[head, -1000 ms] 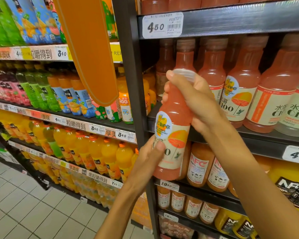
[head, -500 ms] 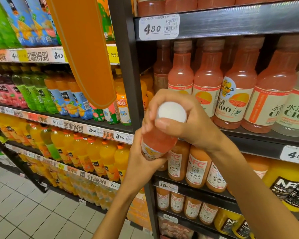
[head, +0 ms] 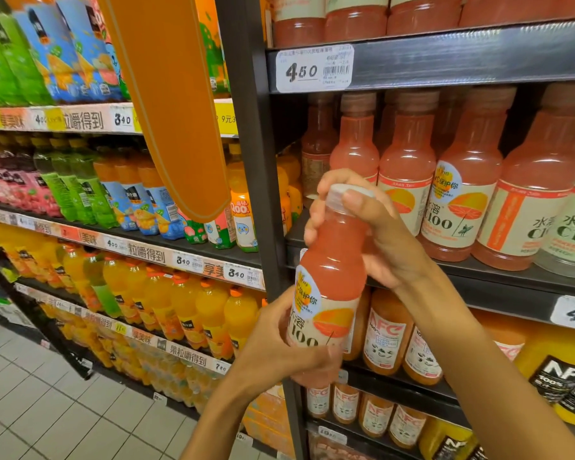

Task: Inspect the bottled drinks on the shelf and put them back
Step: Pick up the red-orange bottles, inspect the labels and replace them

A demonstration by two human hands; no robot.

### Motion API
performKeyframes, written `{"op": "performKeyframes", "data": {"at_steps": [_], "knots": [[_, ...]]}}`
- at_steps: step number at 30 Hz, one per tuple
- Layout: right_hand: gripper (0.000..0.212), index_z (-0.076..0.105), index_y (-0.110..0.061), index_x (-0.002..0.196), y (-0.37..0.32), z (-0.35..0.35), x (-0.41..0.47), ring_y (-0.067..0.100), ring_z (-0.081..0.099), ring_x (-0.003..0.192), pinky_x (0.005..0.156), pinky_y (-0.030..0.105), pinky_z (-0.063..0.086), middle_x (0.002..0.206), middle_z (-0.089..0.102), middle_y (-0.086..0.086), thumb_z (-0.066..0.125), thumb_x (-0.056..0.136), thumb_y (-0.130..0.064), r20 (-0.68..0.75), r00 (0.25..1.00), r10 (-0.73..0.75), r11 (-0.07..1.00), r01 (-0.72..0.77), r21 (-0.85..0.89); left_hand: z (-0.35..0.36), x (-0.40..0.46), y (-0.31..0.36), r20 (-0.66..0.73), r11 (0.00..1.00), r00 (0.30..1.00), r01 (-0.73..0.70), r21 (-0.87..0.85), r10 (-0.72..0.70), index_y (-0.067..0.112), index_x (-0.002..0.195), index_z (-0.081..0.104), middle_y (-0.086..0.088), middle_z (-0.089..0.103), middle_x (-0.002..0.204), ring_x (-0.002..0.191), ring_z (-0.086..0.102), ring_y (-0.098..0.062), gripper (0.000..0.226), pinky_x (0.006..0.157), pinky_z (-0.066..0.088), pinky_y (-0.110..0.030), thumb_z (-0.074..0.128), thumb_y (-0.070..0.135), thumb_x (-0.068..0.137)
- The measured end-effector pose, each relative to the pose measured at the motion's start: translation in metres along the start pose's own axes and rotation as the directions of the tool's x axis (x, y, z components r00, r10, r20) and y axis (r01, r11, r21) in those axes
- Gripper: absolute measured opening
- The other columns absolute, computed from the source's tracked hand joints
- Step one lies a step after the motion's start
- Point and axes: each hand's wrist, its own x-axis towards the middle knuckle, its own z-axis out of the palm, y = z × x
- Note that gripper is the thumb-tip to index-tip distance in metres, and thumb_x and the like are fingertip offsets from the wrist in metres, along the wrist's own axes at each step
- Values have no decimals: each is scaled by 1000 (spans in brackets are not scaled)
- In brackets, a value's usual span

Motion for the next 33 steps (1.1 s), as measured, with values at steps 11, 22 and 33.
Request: {"op": "performKeyframes", "data": {"at_steps": [11,22,33], "knots": [[26,57,-18,96,4,6,5,15,64,60,55,25,53,69,66,2,66,81,-37,-402,914,-58,976,-33,-215,8,8,0,-49,989,994,91,-120,-98,30,119,57,2,71,111,104,67,-15,55,79,53,-21,72,50,70],[27,53,-11,102,4,4,18,23,69,72,78,39,57,71,66,6,55,90,-35,-157,968,195,973,-172,152,25,1,14,179,781,977,203,-590,-119,4,125,55,-18,64,96,77,64,-28,71,72,54,-39,51,63,87],[23,59,-18,104,-3,-3,25,19,71,72,67,33,57,79,72,5,62,91,-37,-351,910,222,955,-276,-109,23,4,18,9,813,978,179,-555,-210,23,117,67,-14,71,105,88,70,-27,62,73,57,-35,68,63,70]]}}
